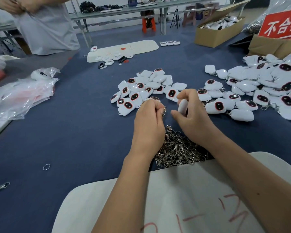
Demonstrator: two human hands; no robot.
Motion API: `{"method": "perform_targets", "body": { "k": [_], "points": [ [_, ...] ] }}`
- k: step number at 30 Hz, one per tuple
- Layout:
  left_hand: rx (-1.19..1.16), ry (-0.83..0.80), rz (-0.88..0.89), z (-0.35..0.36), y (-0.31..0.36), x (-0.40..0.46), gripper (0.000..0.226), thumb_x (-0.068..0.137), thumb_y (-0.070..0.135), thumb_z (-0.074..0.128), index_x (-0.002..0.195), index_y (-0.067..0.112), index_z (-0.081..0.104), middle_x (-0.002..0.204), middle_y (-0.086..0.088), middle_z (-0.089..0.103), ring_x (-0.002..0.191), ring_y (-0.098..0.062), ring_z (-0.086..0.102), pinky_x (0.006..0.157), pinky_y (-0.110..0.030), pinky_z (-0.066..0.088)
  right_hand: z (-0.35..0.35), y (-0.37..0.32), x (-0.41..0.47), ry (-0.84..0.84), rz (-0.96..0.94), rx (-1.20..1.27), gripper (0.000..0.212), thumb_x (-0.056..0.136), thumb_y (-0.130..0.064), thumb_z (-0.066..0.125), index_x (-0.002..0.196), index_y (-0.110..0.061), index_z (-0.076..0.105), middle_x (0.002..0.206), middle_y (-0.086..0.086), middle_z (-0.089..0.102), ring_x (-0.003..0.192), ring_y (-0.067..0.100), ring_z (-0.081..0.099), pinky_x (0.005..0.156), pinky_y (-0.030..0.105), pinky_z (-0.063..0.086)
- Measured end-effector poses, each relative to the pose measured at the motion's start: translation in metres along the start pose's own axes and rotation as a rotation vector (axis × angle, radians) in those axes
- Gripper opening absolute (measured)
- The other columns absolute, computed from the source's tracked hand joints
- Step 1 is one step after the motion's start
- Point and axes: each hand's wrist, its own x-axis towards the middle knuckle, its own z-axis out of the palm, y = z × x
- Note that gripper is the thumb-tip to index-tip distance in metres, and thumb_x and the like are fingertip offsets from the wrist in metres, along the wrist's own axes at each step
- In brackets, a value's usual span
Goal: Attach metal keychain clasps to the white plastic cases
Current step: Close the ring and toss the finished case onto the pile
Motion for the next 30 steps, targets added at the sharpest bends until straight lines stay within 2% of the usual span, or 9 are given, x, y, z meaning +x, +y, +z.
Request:
{"method": "perform_targets", "body": {
  "k": [2, 4, 7, 12, 14, 16, 20, 24, 30],
  "points": [
    [0.016, -0.020, 0.002, 0.000, -0.001, 0.000, 0.019, 0.100, 0.003, 0.050, 0.088, 0.017, 0.055, 0.090, 0.005, 0.059, 0.087, -0.016, 0.054, 0.075, -0.029, 0.044, -0.001, 0.002, 0.002, -0.004, 0.040, 0.063, 0.022, 0.099, -0.012, 0.068, 0.112, -0.015, 0.052, 0.092, -0.005, 0.060, 0.080, 0.008, 0.058, 0.078, 0.024, 0.047],
    [0.026, -0.041, 0.004, 0.000, -0.002, 0.000, 0.019, 0.100, 0.004, 0.051, 0.088, 0.017, 0.056, 0.089, 0.005, 0.059, 0.087, -0.017, 0.054, 0.074, -0.031, 0.044, -0.003, 0.002, 0.003, 0.025, 0.065, 0.232, 0.020, 0.098, -0.021, 0.072, 0.111, -0.011, 0.061, 0.078, 0.001, 0.066, 0.064, 0.012, 0.060, 0.064, 0.027, 0.050],
    [0.045, -0.078, 0.017, -0.001, -0.003, 0.001, 0.019, 0.100, 0.005, 0.051, 0.087, 0.019, 0.055, 0.088, 0.007, 0.057, 0.084, -0.015, 0.052, 0.072, -0.027, 0.039, -0.005, 0.003, 0.005, 0.071, 0.022, 0.271, 0.024, 0.096, -0.023, 0.075, 0.118, -0.015, 0.070, 0.091, -0.013, 0.070, 0.077, 0.001, 0.059, 0.076, 0.021, 0.047],
    [0.073, -0.124, 0.040, -0.002, -0.002, 0.000, 0.020, 0.099, 0.004, 0.049, 0.086, 0.019, 0.054, 0.087, 0.010, 0.054, 0.084, -0.013, 0.049, 0.071, -0.029, 0.039, -0.006, 0.008, 0.007, 0.030, 0.127, 0.380, 0.026, 0.092, -0.012, 0.077, 0.115, -0.013, 0.066, 0.102, 0.018, 0.074, 0.082, 0.014, 0.061, 0.080, 0.032, 0.051],
    [0.081, -0.126, 0.045, -0.003, -0.001, 0.000, 0.020, 0.099, 0.004, 0.049, 0.087, 0.018, 0.054, 0.088, 0.010, 0.053, 0.085, -0.014, 0.049, 0.072, -0.029, 0.039, -0.006, 0.009, 0.007, 0.020, 0.102, 0.372, 0.023, 0.094, -0.011, 0.076, 0.116, -0.016, 0.072, 0.097, 0.011, 0.076, 0.083, 0.010, 0.065, 0.082, 0.026, 0.052],
    [0.076, -0.122, 0.050, -0.003, -0.001, 0.000, 0.019, 0.099, 0.004, 0.050, 0.087, 0.018, 0.055, 0.088, 0.010, 0.053, 0.085, -0.014, 0.049, 0.073, -0.030, 0.040, -0.005, 0.010, 0.008, 0.026, 0.131, 0.409, 0.023, 0.096, -0.017, 0.074, 0.118, -0.019, 0.070, 0.081, -0.002, 0.074, 0.071, 0.003, 0.063, 0.069, 0.016, 0.049],
    [0.079, -0.126, 0.051, -0.003, 0.000, -0.001, 0.019, 0.099, 0.002, 0.049, 0.087, 0.016, 0.056, 0.087, 0.011, 0.053, 0.085, -0.014, 0.048, 0.072, -0.029, 0.040, -0.003, 0.012, 0.009, 0.065, 0.182, 0.395, 0.002, 0.099, -0.021, 0.069, 0.098, -0.021, 0.067, 0.065, -0.010, 0.058, 0.058, 0.005, 0.046, 0.056, 0.022, 0.038],
    [0.092, -0.154, 0.062, -0.001, 0.001, -0.001, 0.021, 0.099, 0.003, 0.049, 0.086, 0.019, 0.054, 0.085, 0.012, 0.052, 0.084, -0.009, 0.047, 0.070, -0.023, 0.036, -0.002, 0.008, 0.009, 0.042, 0.163, 0.296, 0.013, 0.101, -0.025, 0.056, 0.092, -0.022, 0.065, 0.057, -0.016, 0.043, 0.052, 0.007, 0.033, 0.046, 0.020, 0.030],
    [0.106, -0.184, 0.076, -0.001, 0.002, -0.002, 0.022, 0.099, 0.003, 0.047, 0.086, 0.019, 0.053, 0.086, 0.009, 0.052, 0.083, -0.010, 0.043, 0.070, -0.019, 0.035, -0.003, 0.007, 0.010, 0.016, 0.132, 0.200, 0.017, 0.104, -0.023, 0.052, 0.088, -0.024, 0.059, 0.053, -0.017, 0.046, 0.051, 0.003, 0.036, 0.051, 0.020, 0.031]
  ]
}}
